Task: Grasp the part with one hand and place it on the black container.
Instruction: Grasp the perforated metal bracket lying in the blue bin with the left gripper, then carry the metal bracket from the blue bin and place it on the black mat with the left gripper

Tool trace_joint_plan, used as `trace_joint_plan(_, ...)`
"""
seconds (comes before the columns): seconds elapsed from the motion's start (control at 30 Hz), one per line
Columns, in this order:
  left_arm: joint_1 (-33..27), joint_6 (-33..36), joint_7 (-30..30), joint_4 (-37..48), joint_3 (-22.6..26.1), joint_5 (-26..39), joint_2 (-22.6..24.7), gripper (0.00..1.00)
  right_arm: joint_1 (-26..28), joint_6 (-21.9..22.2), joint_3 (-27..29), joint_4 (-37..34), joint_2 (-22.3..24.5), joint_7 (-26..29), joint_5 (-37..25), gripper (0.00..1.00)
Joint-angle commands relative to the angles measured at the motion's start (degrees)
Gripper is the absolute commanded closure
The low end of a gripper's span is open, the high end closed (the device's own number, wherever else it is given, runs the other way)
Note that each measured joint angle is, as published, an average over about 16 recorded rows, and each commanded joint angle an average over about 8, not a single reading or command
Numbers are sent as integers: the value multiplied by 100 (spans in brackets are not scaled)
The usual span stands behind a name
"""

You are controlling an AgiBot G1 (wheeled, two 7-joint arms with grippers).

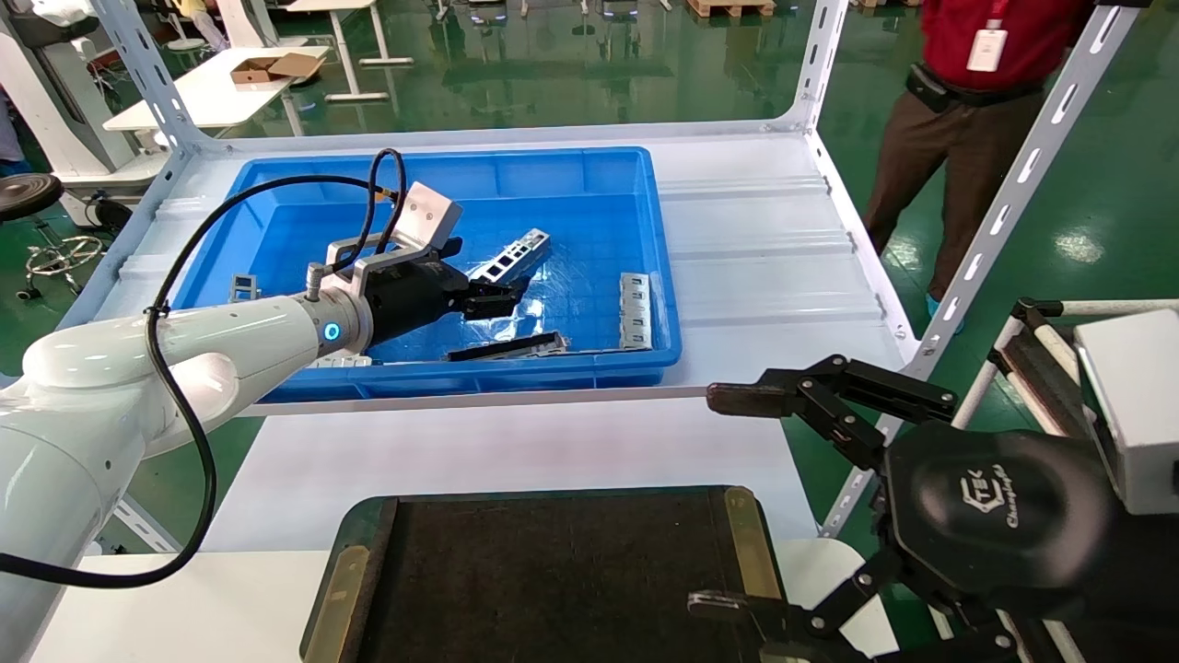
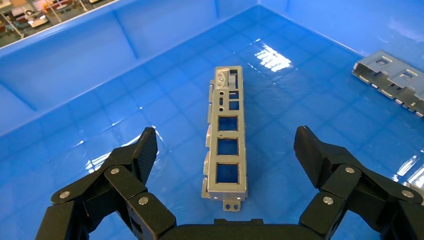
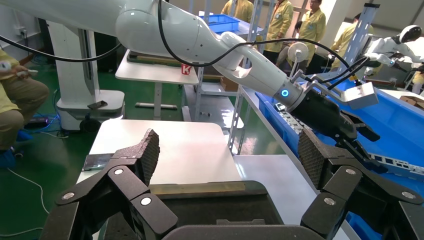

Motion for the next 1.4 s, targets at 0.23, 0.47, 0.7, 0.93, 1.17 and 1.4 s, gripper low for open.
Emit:
trace_joint_plan(0.23, 37, -75, -8, 61, -12, -55, 17, 100, 0, 1, -1, 0, 1, -1, 1, 100)
trace_joint_plan(0.47, 74, -126, -13, 60, -12, -87, 17, 100, 1, 1, -3, 0, 1, -1, 2, 100)
trace_joint_plan(0.7, 97, -135, -21, 64, -15, -123, 10, 100, 1, 2, -4, 0, 1, -2, 3, 100)
trace_joint_plan(0.93, 124, -140, -22, 76, -18, -157, 7, 100, 1, 2, -5, 0, 2, -2, 3, 100)
trace_joint_plan(1.17, 144, -144, -23, 74, -19, -188, 10, 100, 1, 3, -6, 0, 2, -3, 4, 100)
trace_joint_plan(1.4, 167, -113, -30, 60, -39, -246, 2, 100, 2, 3, -7, 0, 3, -4, 5, 100)
